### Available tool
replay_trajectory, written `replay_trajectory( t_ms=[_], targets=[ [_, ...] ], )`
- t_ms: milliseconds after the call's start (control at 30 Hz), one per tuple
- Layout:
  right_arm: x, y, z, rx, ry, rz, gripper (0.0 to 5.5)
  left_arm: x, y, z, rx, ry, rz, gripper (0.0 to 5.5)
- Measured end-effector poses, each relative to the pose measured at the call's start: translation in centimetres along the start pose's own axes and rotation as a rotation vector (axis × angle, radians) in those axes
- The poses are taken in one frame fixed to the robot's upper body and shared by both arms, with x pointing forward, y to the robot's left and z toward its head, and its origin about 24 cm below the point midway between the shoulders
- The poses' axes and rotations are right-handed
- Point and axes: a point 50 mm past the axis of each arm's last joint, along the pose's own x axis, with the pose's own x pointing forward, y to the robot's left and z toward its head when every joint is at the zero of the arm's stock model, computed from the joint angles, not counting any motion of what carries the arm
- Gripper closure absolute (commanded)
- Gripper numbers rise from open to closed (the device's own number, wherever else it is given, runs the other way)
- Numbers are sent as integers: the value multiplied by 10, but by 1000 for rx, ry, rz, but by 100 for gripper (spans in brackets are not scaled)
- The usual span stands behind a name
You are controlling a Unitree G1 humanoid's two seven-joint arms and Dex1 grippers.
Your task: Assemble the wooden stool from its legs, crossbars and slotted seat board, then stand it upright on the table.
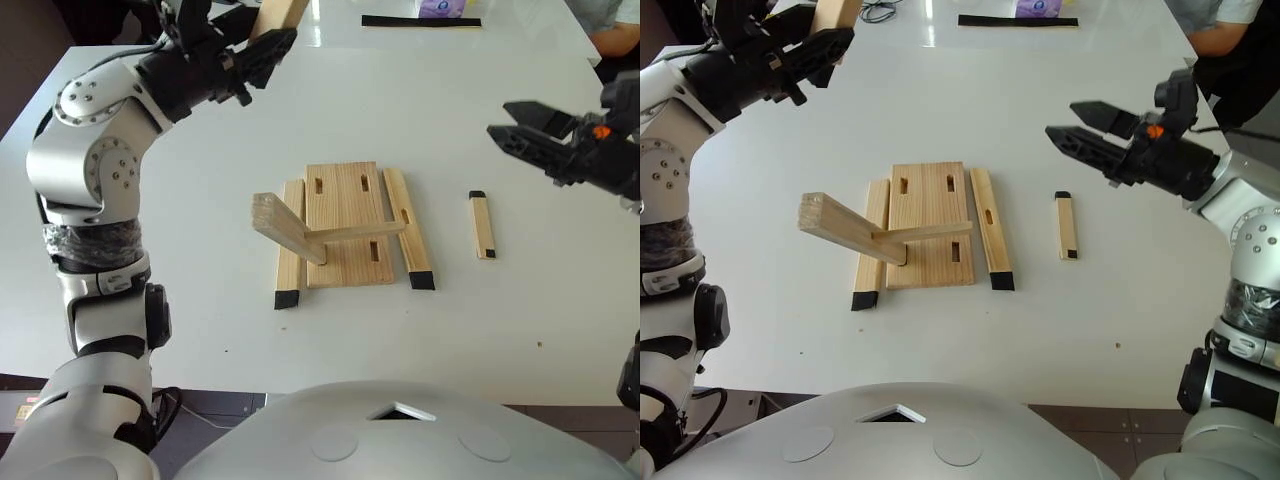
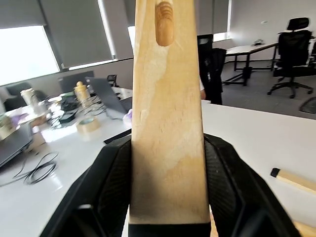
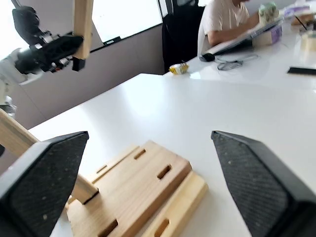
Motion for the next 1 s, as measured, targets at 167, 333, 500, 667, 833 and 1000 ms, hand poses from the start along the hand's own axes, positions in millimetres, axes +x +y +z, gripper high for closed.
replay_trajectory(
  t_ms=[167,333,500,667,833,1000],
  targets=[
    [32,5,14,-35,-44,129,92,28,-2,-16,2,-33,-234,350],
    [52,6,21,-65,-58,207,92,40,-8,-24,-127,-72,-431,350],
    [57,7,24,-74,-64,254,92,43,0,-17,-239,-100,-476,350],
    [61,8,29,-82,-72,279,92,44,-2,-21,-282,-83,-521,350],
    [66,10,39,-78,-49,323,92,37,-16,-39,-289,-3,-581,350],
    [75,13,42,-49,3,360,92,34,-26,-40,-278,12,-599,350]
  ],
)
